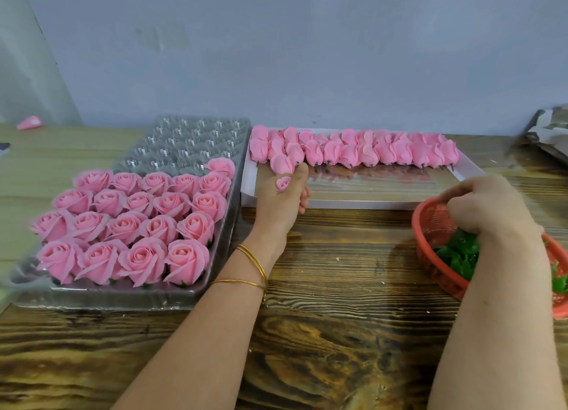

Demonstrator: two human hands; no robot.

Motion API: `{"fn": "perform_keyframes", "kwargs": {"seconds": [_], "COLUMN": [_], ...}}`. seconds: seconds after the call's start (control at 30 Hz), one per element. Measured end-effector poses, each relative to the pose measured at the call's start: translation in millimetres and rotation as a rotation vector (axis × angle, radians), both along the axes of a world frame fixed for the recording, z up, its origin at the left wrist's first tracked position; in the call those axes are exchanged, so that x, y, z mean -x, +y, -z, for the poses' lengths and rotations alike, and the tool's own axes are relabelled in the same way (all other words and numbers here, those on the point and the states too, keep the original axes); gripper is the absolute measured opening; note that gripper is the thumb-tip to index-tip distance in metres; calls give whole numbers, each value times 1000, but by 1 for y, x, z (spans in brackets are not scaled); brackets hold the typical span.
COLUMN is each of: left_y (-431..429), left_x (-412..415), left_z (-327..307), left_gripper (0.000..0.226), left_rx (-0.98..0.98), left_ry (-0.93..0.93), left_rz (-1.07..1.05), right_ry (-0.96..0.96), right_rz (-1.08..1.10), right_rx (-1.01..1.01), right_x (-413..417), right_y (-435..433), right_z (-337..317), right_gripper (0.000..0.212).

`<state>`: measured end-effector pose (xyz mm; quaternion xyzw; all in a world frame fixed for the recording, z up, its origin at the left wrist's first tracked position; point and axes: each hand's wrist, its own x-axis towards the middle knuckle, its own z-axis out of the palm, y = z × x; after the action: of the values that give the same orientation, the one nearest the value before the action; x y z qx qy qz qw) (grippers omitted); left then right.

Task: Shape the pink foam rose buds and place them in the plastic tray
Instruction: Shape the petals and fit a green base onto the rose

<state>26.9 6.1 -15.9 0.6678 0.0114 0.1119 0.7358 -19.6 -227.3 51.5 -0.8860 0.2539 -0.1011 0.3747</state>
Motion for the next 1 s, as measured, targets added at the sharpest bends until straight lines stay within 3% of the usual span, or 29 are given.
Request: {"fn": "perform_keyframes", "kwargs": {"seconds": [0.13,0.23,0.33,0.5,0.67,0.77,1.0], "left_y": [1,1,0,0,1,1,1], "left_x": [-1,-1,-1,1,3,4,7], "left_z": [1,1,0,-2,-6,-7,-11], "left_gripper": [35,35,34,39,32,39,55], "left_rx": [2,16,24,35,59,54,63], "left_ry": [4,-3,1,22,16,20,17], "left_rz": [0,7,-2,-16,-7,-19,-33], "right_ry": [-81,-298,-501,-634,-612,-545,-430], "right_rz": [64,42,-68,-290,-463,-518,-531], "right_rx": [73,82,-35,-365,-767,-962,-1142], "right_x": [1,2,-4,-20,-30,-32,-35], "right_y": [5,14,25,53,86,102,114], "right_z": [-4,-7,-6,2,14,25,39], "right_gripper": [32,47,54,46,44,39,38]}}
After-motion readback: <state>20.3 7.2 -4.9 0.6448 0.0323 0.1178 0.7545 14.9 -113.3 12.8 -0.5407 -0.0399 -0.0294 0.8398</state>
